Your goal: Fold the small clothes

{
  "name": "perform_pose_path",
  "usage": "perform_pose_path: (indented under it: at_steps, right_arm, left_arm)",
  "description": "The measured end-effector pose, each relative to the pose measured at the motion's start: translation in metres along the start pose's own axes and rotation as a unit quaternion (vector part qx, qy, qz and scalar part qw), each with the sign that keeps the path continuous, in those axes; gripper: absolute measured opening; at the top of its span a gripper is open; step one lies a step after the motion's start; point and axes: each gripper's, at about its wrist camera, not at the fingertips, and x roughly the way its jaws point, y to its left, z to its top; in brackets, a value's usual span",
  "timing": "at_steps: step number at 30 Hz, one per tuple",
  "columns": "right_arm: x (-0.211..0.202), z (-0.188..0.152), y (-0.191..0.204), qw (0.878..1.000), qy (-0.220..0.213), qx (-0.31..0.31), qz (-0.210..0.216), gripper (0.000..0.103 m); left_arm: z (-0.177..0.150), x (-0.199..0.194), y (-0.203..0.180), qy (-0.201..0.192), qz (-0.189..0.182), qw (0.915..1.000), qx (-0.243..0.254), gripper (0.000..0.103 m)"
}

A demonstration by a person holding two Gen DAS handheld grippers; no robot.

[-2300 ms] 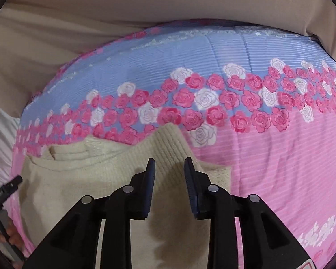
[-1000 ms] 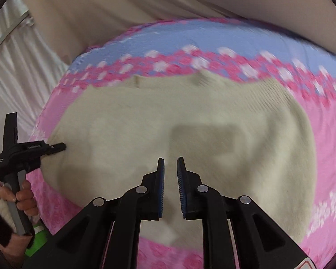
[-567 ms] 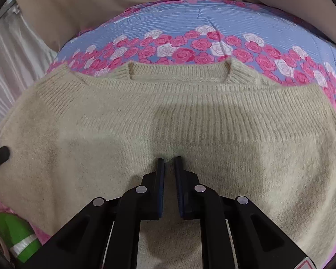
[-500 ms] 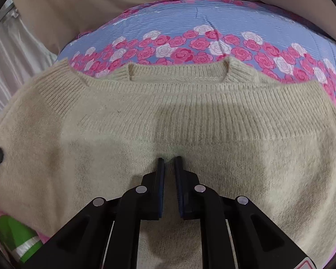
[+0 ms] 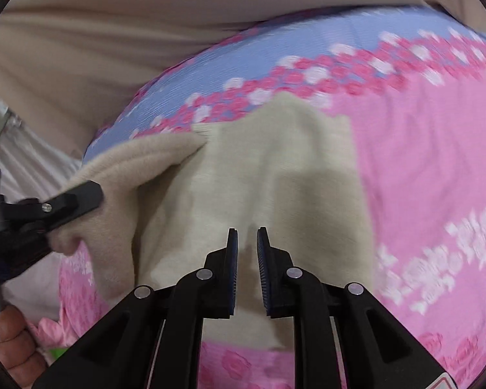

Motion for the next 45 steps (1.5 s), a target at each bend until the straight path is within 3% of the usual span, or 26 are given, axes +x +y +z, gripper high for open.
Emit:
perform_pose_path:
  at_steps: [3,5,11,15,17,19,22,24,25,27,28,31,32,34,35,36,37,38,43,45]
  right_arm:
    - [-0.005,-0.009,-0.016,1.0,0.003,0.016,-0.004,0.015]
    - [-0.007,-0.014,-0.017,1.0,0.005,0.016,0.001,0.015]
    - [0.001,-0.015,0.021,0.999,0.018,-0.051,0.008,0.015]
    - [0.024,-0.015,0.057,0.995,0.038,-0.087,0.019,0.016]
    - [0.038,-0.015,0.074,0.993,0.053,-0.1,0.021,0.017]
    - [0.048,-0.017,0.092,0.991,0.066,-0.116,0.024,0.017]
    - [0.062,-0.017,0.133,0.983,0.083,-0.16,0.039,0.017]
    - [0.076,-0.014,0.16,0.977,0.097,-0.181,0.053,0.017]
    - [0.085,-0.012,0.176,0.973,0.103,-0.197,0.055,0.017]
    - [0.102,-0.011,0.204,0.967,0.109,-0.226,0.046,0.017]
    - [0.108,-0.01,0.216,0.966,0.111,-0.231,0.046,0.017]
    - [0.118,-0.013,0.241,0.964,0.116,-0.231,0.063,0.018]
    - [0.119,-0.017,0.246,0.963,0.117,-0.234,0.064,0.018]
    - [0.12,-0.024,0.245,0.962,0.119,-0.241,0.056,0.019]
    - [0.118,-0.027,0.241,0.962,0.116,-0.244,0.049,0.019]
    - [0.116,-0.027,0.236,0.962,0.112,-0.244,0.041,0.019]
    - [0.112,-0.026,0.228,0.965,0.108,-0.238,0.032,0.019]
    - [0.109,-0.025,0.218,0.967,0.105,-0.23,0.026,0.019]
    - [0.093,-0.009,0.155,0.978,0.1,-0.182,-0.021,0.019]
    - [0.108,-0.008,0.133,0.973,0.138,-0.182,-0.04,0.02]
  left_arm:
    - [-0.007,0.016,-0.001,0.014,0.007,0.9997,-0.017,0.007]
    - [-0.007,0.009,0.006,0.002,0.015,0.9996,-0.024,0.007]
    - [-0.011,-0.077,0.073,-0.081,0.07,0.9929,-0.052,0.007]
    - [-0.033,-0.119,0.157,-0.099,0.148,0.977,-0.117,0.013]
    - [-0.052,-0.117,0.211,-0.078,0.181,0.9654,-0.171,0.026]
    - [-0.073,-0.114,0.258,-0.072,0.206,0.9474,-0.234,0.028]
    - [-0.086,-0.124,0.287,-0.092,0.19,0.9366,-0.28,0.038]
    - [-0.086,-0.13,0.295,-0.107,0.176,0.9331,-0.295,0.059]
    - [-0.084,-0.132,0.296,-0.115,0.171,0.9334,-0.294,0.061]
    - [-0.075,-0.129,0.299,-0.111,0.151,0.9401,-0.284,0.083]
    - [-0.071,-0.122,0.303,-0.101,0.146,0.9428,-0.282,0.088]
    - [-0.066,-0.095,0.314,-0.061,0.142,0.9423,-0.297,0.09]
    - [-0.066,-0.082,0.319,-0.044,0.126,0.9398,-0.315,0.09]
    - [-0.062,-0.073,0.32,-0.048,0.115,0.9388,-0.321,0.095]
    - [-0.054,-0.07,0.316,-0.052,0.11,0.9458,-0.301,0.083]
    - [-0.052,-0.068,0.313,-0.046,0.106,0.9513,-0.286,0.055]
    - [-0.044,-0.065,0.31,-0.04,0.091,0.9578,-0.27,0.035]
    - [-0.041,-0.066,0.309,-0.038,0.079,0.959,-0.27,0.017]
    - [-0.012,-0.118,0.274,-0.094,-0.016,0.9618,-0.257,0.013]
    - [0.01,-0.138,0.238,-0.11,-0.048,0.9678,-0.221,0.013]
